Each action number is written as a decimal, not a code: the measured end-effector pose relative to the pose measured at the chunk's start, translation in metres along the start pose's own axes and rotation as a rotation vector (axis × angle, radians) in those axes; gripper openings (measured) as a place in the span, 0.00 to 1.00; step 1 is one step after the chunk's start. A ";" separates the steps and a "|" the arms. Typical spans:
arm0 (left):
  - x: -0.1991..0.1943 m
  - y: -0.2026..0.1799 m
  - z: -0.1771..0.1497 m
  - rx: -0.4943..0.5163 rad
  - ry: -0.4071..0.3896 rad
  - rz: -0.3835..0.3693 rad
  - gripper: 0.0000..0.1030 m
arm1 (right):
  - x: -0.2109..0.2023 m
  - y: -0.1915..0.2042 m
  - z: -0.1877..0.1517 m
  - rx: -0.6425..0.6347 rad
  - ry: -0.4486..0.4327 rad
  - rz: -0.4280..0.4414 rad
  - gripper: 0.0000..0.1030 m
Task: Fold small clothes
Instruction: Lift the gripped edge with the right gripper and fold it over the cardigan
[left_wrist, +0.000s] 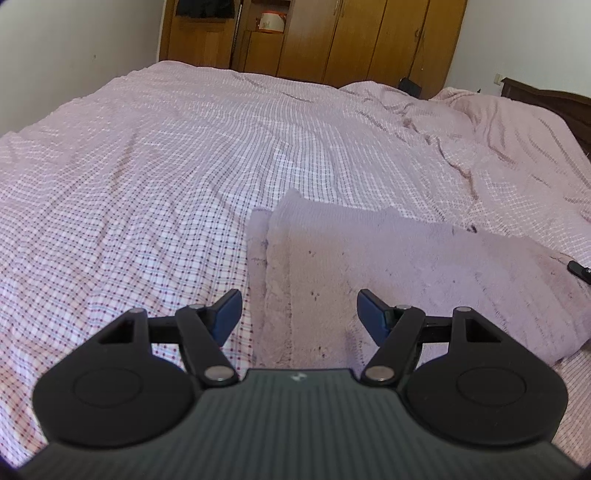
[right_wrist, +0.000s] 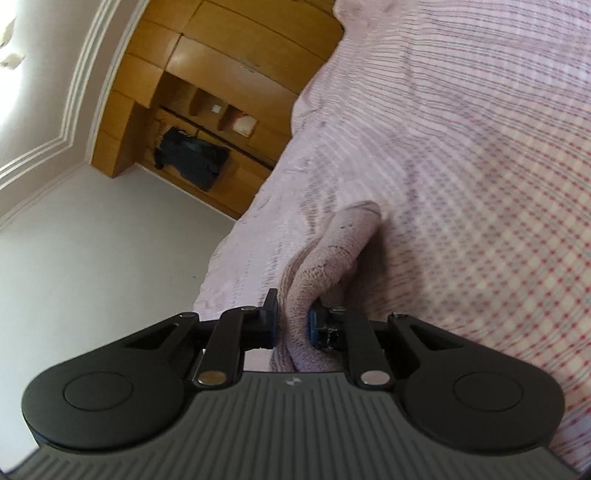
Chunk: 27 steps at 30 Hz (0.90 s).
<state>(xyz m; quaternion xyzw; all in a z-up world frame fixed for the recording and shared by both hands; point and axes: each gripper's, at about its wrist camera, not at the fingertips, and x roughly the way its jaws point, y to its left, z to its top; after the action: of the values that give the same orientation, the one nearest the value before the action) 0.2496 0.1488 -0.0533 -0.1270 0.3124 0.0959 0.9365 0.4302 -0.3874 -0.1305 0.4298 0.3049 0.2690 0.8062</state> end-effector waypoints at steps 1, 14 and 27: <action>-0.002 0.000 0.001 -0.003 -0.003 -0.004 0.68 | 0.000 0.003 -0.001 0.012 -0.004 0.006 0.16; -0.016 0.024 0.016 -0.071 -0.029 -0.030 0.68 | 0.015 0.057 -0.021 0.028 -0.049 -0.068 0.16; -0.039 0.050 0.028 -0.121 -0.068 -0.056 0.68 | 0.049 0.155 -0.042 -0.027 -0.046 -0.198 0.15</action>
<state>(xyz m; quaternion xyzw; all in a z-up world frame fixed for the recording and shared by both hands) 0.2214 0.2011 -0.0172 -0.1887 0.2705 0.0924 0.9395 0.4063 -0.2560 -0.0295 0.3928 0.3236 0.1821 0.8413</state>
